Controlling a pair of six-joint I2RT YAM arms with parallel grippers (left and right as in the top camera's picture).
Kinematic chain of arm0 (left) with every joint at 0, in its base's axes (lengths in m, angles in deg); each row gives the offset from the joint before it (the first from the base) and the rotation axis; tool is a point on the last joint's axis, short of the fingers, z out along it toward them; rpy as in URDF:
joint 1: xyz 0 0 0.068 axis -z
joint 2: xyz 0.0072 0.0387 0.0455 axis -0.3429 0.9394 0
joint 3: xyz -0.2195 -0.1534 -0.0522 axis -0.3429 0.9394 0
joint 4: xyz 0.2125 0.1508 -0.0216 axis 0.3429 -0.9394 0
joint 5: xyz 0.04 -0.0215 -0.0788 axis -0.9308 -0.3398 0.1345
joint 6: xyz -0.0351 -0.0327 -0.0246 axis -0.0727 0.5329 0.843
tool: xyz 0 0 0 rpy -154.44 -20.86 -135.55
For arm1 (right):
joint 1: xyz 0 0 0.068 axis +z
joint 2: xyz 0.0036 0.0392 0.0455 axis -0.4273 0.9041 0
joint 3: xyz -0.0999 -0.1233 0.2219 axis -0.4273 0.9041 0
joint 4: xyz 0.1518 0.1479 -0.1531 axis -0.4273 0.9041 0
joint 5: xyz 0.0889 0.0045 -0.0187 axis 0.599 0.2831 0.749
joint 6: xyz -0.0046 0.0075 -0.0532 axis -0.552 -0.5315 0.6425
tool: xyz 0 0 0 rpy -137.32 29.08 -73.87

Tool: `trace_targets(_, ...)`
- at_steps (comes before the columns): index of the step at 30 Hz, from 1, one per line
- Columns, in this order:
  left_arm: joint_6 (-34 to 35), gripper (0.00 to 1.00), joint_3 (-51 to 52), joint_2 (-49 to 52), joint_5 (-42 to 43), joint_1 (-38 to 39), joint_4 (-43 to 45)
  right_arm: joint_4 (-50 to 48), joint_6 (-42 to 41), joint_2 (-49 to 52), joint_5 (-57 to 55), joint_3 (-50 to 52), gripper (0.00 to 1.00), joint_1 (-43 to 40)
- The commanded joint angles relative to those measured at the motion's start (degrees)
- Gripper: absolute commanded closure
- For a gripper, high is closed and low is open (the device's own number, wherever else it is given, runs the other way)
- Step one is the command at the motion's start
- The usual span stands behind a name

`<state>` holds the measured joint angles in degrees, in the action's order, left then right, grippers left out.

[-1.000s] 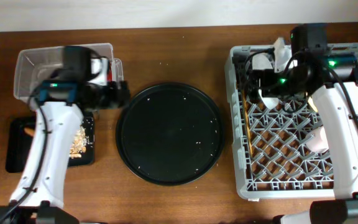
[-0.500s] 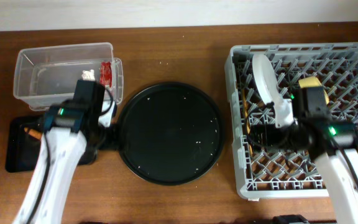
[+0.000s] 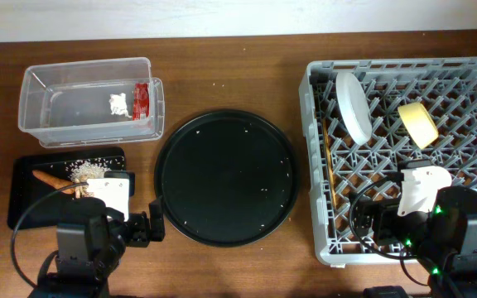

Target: Sort waste into correct bins and load items into the dishwasher rack

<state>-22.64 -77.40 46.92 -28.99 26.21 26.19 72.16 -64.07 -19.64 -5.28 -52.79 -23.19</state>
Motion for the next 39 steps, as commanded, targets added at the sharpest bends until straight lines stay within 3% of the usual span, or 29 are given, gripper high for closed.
trace_targets(1, 0.37, 0.01, 0.5, -0.22, -0.17, 0.09, 0.31, -0.15, 0.17, -0.13, -0.74, 0.46, 0.02, -0.26)
trace_targets(5, 0.37, 0.01, 0.5, -0.22, -0.17, 0.09, 0.31, -0.22, 1.05, -6.54, -2.08, 1.09, 0.01, -0.26)
trace_targets(8, 0.37, 0.01, 0.5, -0.22, -0.17, 0.09, 0.31, -9.11, 1.03, -18.86, -2.08, 11.45, 0.02, -0.26)
trace_targets(13, 0.37, 0.01, 0.5, -0.22, -0.17, 0.09, 0.31, -41.16, 1.03, -37.46, -2.1, 41.79, 0.01, -0.26)
trace_targets(20, 0.37, 0.01, 0.5, -0.22, -0.17, 0.09, 0.31, -65.35, 6.99, -37.38, -2.56, 58.21, 0.02, -0.26)
trace_targets(23, 0.37, 0.01, 0.5, -0.22, -0.17, 0.09, 0.31, -64.65, 6.99, -37.38, -6.01, 58.53, 0.02, -0.26)
trace_targets(25, 0.37, 0.01, 0.5, -0.22, -0.17, 0.09, 0.31, -58.01, 6.84, -37.38, -6.6, 58.53, 0.02, -0.26)
trace_targets(39, 0.37, 0.01, 0.5, -0.22, -0.17, 0.09, 0.31, -58.01, 6.8, -37.38, -7.67, 58.53, 0.02, -0.26)
